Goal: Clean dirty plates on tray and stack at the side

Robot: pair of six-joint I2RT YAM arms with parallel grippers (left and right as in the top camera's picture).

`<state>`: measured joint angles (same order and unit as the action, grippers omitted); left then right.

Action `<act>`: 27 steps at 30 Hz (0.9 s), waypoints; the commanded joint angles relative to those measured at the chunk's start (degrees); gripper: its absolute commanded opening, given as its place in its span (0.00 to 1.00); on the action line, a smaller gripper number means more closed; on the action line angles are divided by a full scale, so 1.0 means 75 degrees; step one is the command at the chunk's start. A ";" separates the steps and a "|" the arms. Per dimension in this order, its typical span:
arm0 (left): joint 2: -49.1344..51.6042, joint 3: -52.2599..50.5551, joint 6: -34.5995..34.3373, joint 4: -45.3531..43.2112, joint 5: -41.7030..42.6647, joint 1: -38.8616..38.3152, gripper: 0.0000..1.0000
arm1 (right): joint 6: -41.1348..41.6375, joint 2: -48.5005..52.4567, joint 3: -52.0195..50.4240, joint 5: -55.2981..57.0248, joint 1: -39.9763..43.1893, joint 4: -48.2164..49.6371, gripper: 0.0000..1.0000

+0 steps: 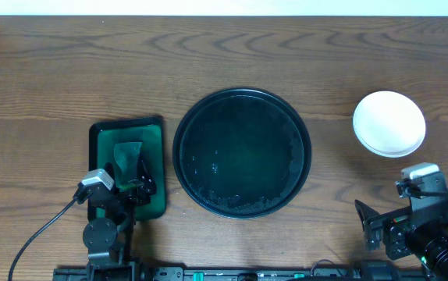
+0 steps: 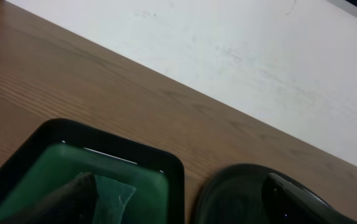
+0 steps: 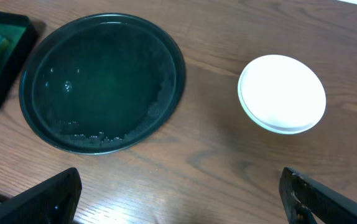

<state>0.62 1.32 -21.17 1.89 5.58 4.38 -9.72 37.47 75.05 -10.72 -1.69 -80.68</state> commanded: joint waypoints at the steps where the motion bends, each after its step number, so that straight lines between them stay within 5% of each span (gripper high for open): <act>1: -0.0052 -0.0146 0.0073 0.0236 -0.0038 -0.0032 0.85 | -0.0085 -0.0012 0.0050 -0.0009 -0.0117 0.0009 0.99; 19: -0.0052 -0.0146 0.0073 0.0236 -0.0038 -0.0032 0.85 | -0.0090 -0.0009 0.0023 0.0154 -0.0117 0.0125 0.99; 27: -0.0052 -0.0146 0.0073 0.0236 -0.0038 -0.0032 0.85 | -0.0085 -0.0880 -0.1055 0.0090 -0.0117 0.2127 0.99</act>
<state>0.62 1.34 -21.17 1.91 5.58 4.38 -9.74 34.02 70.48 -9.63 -1.69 -66.72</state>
